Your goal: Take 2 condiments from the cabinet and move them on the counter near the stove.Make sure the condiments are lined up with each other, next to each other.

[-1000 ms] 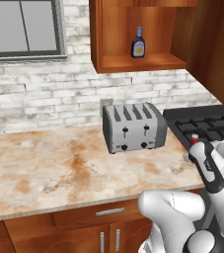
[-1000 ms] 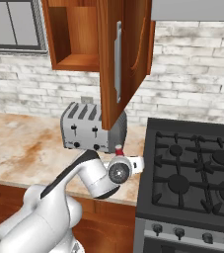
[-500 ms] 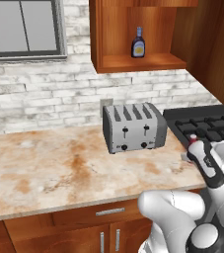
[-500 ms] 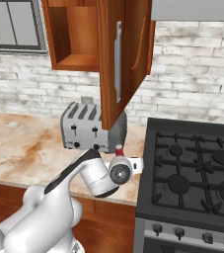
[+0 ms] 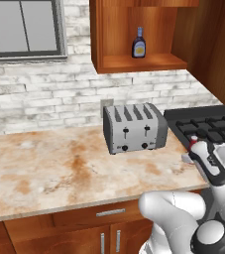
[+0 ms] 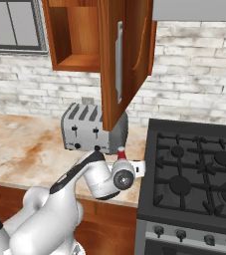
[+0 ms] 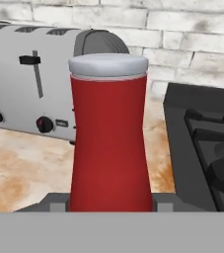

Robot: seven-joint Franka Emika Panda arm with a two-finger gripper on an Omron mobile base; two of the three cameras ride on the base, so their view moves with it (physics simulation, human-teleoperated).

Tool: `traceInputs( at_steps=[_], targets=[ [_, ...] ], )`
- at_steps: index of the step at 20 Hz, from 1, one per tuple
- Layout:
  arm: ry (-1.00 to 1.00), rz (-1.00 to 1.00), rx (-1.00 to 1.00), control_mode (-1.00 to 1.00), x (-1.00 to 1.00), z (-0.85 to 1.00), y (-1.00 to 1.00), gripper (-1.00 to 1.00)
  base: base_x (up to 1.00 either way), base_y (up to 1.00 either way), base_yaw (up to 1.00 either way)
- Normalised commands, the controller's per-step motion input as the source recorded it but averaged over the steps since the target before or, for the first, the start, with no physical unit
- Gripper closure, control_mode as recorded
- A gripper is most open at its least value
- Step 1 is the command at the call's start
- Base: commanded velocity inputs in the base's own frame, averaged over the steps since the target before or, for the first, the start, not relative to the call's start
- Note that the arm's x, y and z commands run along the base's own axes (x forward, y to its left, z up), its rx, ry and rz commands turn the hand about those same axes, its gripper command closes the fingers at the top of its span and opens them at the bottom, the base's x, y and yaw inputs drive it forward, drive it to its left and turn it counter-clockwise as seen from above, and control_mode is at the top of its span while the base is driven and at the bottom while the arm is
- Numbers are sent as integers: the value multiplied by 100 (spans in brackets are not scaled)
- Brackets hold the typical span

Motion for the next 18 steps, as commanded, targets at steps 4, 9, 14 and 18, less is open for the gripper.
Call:
traceInputs(
  at_steps=[4,9,14,18],
  targets=[
    [-12,0,0,-100,1,-2,0,100,0,0,0],
    [-1,0,0,-100,1,0,0,100,0,0,0],
    [4,0,0,-100,0,0,0,-100,0,0,0],
    [3,0,0,-100,0,0,0,-100,0,0,0]
  ],
)
